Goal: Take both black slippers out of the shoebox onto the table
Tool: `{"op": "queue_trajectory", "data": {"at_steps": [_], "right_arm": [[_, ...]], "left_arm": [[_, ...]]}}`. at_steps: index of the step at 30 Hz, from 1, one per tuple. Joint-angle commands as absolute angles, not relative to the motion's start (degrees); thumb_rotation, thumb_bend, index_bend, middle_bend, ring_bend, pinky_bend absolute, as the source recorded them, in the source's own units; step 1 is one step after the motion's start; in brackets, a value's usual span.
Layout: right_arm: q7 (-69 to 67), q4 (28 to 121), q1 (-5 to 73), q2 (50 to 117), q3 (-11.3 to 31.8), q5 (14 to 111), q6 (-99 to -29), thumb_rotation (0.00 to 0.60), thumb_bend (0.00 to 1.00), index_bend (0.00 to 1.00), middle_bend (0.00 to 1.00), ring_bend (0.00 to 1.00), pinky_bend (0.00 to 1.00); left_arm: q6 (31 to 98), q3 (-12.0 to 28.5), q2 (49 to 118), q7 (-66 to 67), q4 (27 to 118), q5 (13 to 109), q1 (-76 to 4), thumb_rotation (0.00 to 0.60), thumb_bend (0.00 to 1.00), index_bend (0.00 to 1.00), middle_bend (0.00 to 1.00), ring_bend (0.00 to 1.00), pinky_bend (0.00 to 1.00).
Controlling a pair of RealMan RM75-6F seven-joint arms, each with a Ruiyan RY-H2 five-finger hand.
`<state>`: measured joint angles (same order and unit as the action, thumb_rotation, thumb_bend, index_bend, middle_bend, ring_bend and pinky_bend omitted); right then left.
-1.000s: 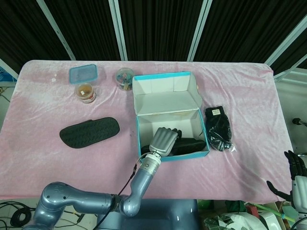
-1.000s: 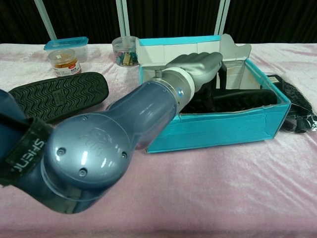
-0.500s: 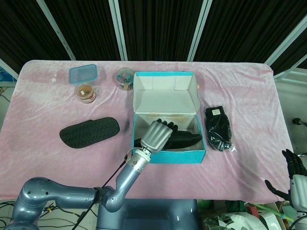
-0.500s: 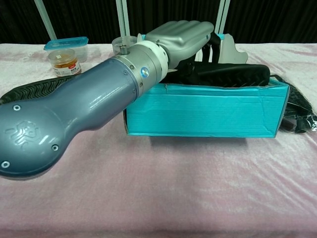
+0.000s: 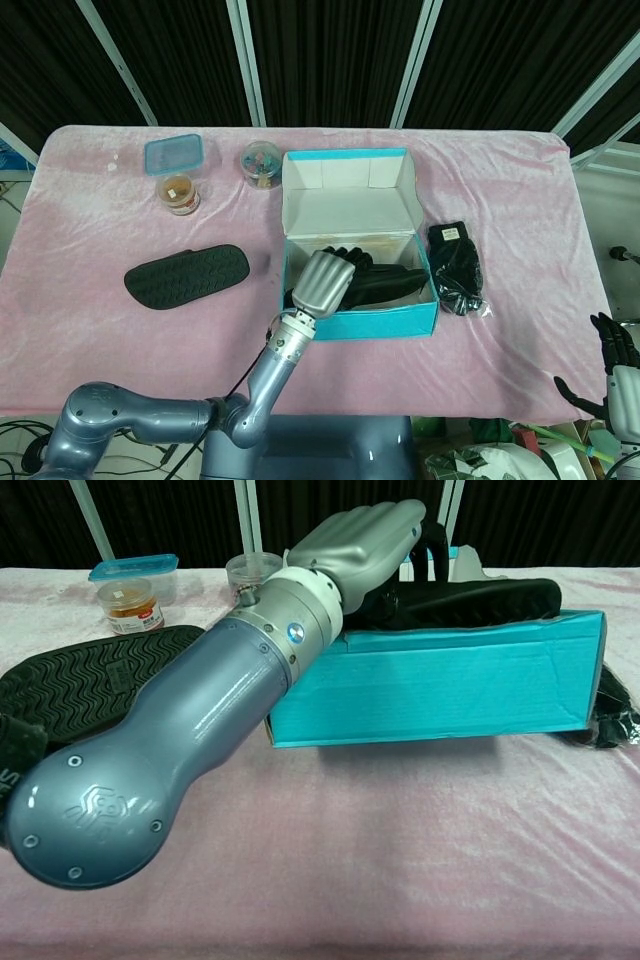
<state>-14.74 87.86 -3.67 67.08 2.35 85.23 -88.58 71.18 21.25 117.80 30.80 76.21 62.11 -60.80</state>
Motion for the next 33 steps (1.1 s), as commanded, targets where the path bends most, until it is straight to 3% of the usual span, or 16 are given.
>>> {"op": "queue_trajectory", "data": {"at_steps": [1,12,19,24,29,33], "right_arm": [[-14.86,87.74,-3.66,67.11,2.33,85.16,-88.44,0.6,0.1,0.02,0.04,0.0,0.18],[-15.05,87.54,-3.62,67.19,2.41,85.07,-88.27,0.6,0.1,0.02,0.04,0.0,0.18],[-14.87,87.58,-3.42,67.17,2.48,85.05,-87.96,0.6,0.1,0.02,0.04,0.0,0.18],[-14.78,87.62,-3.26,67.1,2.58,85.06,-87.83,0.6,0.1,0.02,0.04,0.0,0.18],[-14.56,87.77,-2.89,67.02,2.72,85.35,-87.64,0.6,0.1,0.02,0.04,0.0,0.18],[-14.35,87.96,-2.66,66.91,2.82,85.44,-87.51,0.6,0.1,0.02,0.04,0.0,0.18]], "left_arm": [[74.32,22.02,120.42,29.41,73.07,64.0,-60.07,0.6,0.35,0.37,0.57,0.46,0.57],[72.75,29.21,122.82,31.36,78.4,51.93,-58.08,0.6,0.37,0.34,0.57,0.45,0.62],[79.38,26.09,121.56,25.31,76.25,66.13,-57.91,0.6,0.37,0.34,0.57,0.44,0.56],[83.92,24.9,117.83,22.53,80.07,72.69,-55.61,0.6,0.36,0.34,0.57,0.44,0.54],[84.6,23.56,111.14,25.01,90.26,73.15,-51.71,0.6,0.36,0.33,0.57,0.44,0.48],[80.26,21.07,100.38,37.07,104.82,65.17,-47.78,0.6,0.36,0.32,0.57,0.44,0.46]]}}
